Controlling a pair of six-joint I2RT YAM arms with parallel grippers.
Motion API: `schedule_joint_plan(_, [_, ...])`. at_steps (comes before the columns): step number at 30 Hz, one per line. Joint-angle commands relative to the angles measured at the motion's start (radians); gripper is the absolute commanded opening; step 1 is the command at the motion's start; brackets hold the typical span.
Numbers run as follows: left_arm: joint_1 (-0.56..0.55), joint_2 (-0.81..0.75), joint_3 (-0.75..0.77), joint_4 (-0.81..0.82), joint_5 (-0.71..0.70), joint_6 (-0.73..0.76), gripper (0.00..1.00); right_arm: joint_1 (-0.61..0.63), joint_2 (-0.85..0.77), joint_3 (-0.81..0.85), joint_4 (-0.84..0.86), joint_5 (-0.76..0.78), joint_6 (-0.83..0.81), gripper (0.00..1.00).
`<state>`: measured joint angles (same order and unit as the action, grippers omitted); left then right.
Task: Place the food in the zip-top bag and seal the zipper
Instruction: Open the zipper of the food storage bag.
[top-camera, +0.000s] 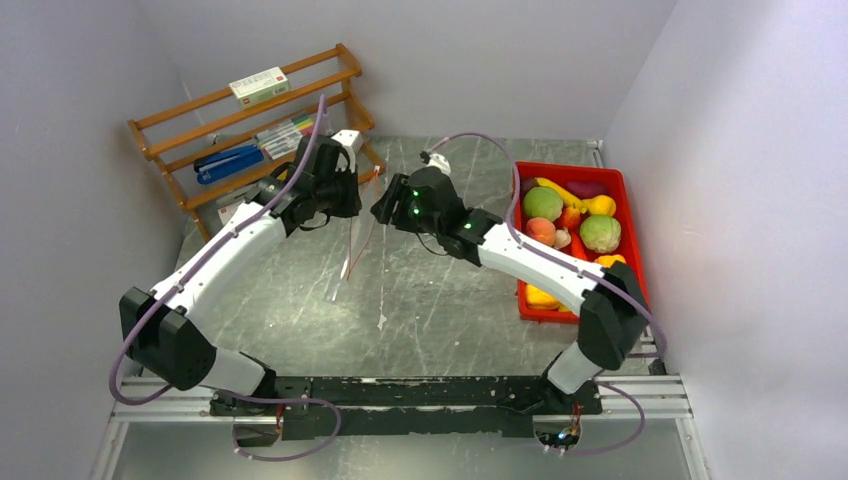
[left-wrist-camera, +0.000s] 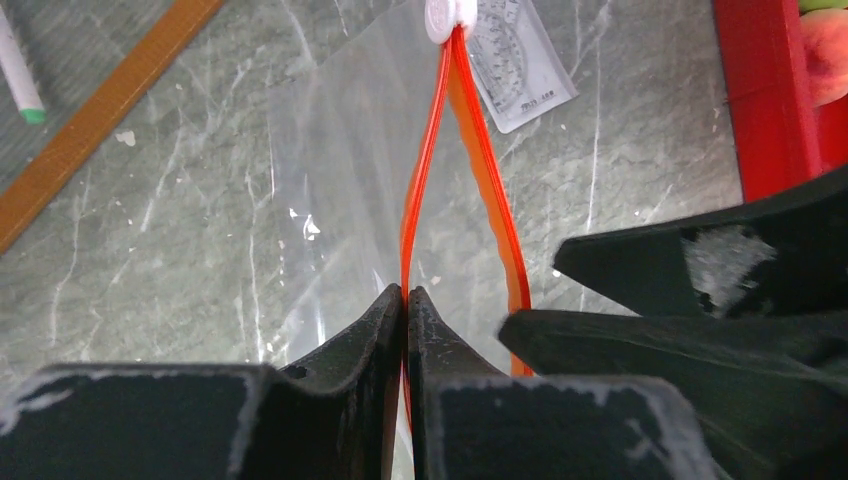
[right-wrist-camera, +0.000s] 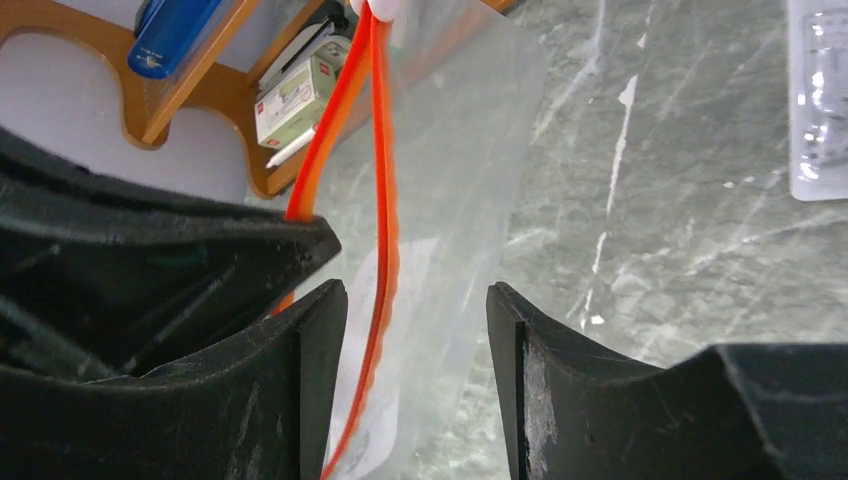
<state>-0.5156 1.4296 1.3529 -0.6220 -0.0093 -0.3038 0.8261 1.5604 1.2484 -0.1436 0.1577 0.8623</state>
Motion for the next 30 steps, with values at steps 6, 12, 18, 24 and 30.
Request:
schedule_joint_plan(6, [-0.006,-0.042,0.013,0.063,-0.028,0.062,0.07,0.002,0.198,0.200,-0.073,0.045,-0.020,0.44])
schedule_joint_plan(12, [-0.006,-0.043,0.106,-0.086,-0.202,0.139,0.07,-0.052,0.129,0.108,-0.112,0.212,-0.075,0.00])
schedule_joint_plan(18, [0.003,-0.024,0.157,-0.182,-0.350,0.141,0.07,-0.082,0.071,0.008,-0.110,0.283,-0.082,0.00])
schedule_joint_plan(24, [0.022,-0.042,0.126,-0.155,-0.212,0.092,0.07,-0.077,0.033,-0.031,-0.034,0.209,-0.067,0.00])
schedule_joint_plan(30, [0.022,-0.085,-0.004,-0.011,0.077,-0.021,0.21,-0.058,0.025,-0.016,0.051,0.125,-0.031,0.00])
